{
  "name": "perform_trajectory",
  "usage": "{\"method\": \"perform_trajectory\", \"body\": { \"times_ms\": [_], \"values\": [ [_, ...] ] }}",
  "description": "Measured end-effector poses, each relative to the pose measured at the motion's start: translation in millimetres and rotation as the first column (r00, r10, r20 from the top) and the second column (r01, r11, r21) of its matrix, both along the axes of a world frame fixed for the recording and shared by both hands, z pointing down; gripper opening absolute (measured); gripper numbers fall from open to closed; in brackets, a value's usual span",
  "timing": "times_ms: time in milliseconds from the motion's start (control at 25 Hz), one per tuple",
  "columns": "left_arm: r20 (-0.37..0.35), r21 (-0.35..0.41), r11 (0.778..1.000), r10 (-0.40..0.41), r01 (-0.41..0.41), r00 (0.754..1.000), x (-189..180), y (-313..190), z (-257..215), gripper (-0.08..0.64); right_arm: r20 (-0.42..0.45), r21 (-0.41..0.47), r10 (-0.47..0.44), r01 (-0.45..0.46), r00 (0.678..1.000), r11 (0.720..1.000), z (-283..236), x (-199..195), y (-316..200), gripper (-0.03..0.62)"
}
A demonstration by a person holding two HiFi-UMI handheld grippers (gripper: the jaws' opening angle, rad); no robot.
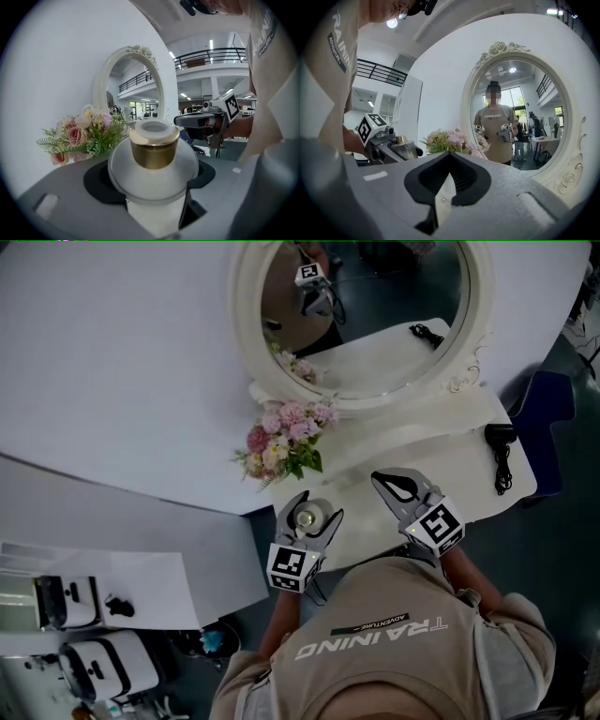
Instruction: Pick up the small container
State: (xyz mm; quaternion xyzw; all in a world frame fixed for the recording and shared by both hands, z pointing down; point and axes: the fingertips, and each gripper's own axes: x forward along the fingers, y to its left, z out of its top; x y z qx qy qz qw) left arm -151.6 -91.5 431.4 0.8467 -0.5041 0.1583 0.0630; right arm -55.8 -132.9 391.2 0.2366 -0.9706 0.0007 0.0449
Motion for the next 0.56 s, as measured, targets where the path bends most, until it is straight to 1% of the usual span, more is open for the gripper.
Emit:
{"method": "perform_trajectory", "body": {
  "times_ms": [120,560],
  "values": [
    [0.02,0.001,1.0,0.004,-0.004,1.0,0.2,0.6,3.0,0.356,0.009,0.003,0.002,-0.002,1.0,1.0,0.4,0.5,-0.8,0.003],
    [0.031,0.003,1.0,0.013,-0.013,0.999,1.4,-5.8,4.3,0.356,0.012,-0.011,-0.001,0.001,1.0,1.0,3.1,-2.5,-4.6,0.003]
  ]
}}
